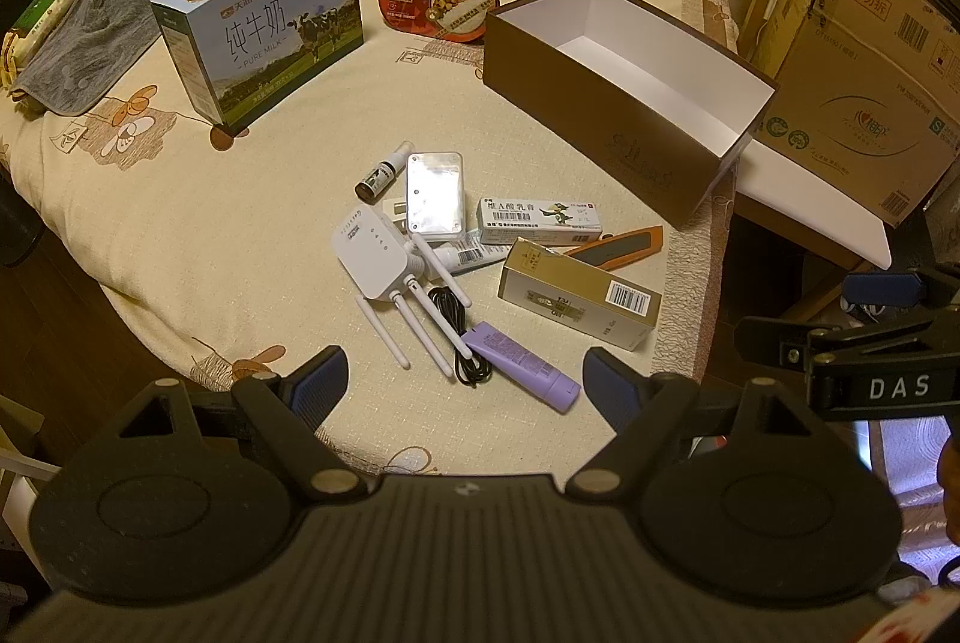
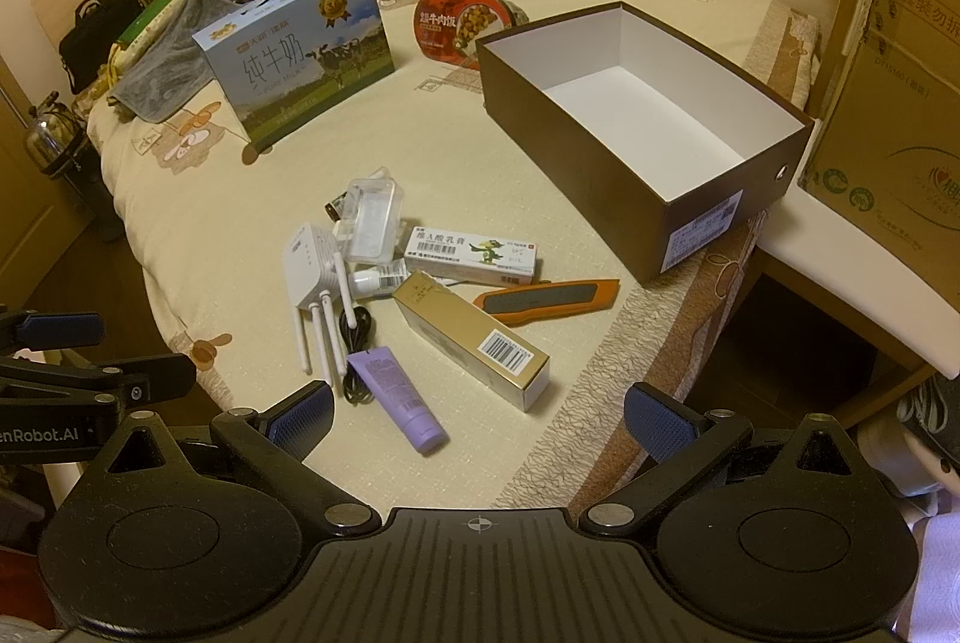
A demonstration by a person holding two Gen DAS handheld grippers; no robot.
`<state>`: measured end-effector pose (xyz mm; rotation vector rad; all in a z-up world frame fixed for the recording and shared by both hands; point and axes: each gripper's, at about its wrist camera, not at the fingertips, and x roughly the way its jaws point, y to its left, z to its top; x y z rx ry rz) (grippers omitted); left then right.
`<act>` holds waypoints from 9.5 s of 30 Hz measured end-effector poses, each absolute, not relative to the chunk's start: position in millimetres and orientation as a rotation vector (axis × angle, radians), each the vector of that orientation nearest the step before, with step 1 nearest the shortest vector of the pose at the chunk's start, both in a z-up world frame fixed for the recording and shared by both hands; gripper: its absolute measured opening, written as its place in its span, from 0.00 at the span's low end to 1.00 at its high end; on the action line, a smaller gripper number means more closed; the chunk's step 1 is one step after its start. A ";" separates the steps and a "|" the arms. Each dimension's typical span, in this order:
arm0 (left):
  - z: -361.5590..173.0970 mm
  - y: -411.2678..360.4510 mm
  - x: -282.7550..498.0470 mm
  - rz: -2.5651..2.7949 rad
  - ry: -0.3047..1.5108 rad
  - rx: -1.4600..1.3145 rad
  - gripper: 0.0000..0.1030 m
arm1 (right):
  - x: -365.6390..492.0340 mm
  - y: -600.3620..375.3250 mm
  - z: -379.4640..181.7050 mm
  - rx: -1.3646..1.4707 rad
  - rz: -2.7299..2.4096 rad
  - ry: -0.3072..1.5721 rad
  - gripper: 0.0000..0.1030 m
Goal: Organize rigid objects
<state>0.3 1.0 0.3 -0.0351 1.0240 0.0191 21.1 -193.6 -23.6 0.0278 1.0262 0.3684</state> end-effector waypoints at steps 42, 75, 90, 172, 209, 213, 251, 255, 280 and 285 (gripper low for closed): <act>0.1 0.0 0.0 0.019 1.022 -0.034 0.80 | 20.5 -193.6 -21.5 0.028 0.369 1.023 0.98; 24.8 0.3 -16.3 0.032 0.951 -0.015 0.80 | 2.5 -201.0 6.0 0.029 0.379 0.903 0.98; -11.4 11.8 9.5 0.030 1.008 -0.028 0.80 | 20.7 -187.3 -22.5 -0.021 0.458 0.905 0.98; -209.9 125.8 178.9 0.207 1.112 -0.518 0.53 | 198.3 -176.9 -162.8 0.003 0.446 1.024 0.32; -35.2 -26.2 293.4 -0.143 0.811 -0.098 0.51 | 248.8 -249.4 -81.0 0.123 0.345 0.773 0.32; -20.5 -52.9 330.2 -0.186 0.785 -0.125 0.51 | 272.4 -263.8 -75.0 0.135 0.311 0.742 0.32; -123.0 -128.1 420.9 -0.191 0.951 0.028 0.57 | 355.5 -320.6 -146.8 0.254 0.154 0.862 0.54; -115.4 -119.4 407.3 -0.199 0.945 0.030 0.63 | 344.7 -315.7 -136.7 0.247 0.170 0.851 0.59; -45.0 -50.8 289.9 -0.143 0.875 0.029 0.70 | 266.1 -288.0 -68.7 0.270 0.151 0.788 0.62; -35.3 -37.7 262.1 -0.113 0.882 0.016 0.70 | 243.4 -280.8 -58.8 0.270 0.156 0.796 0.62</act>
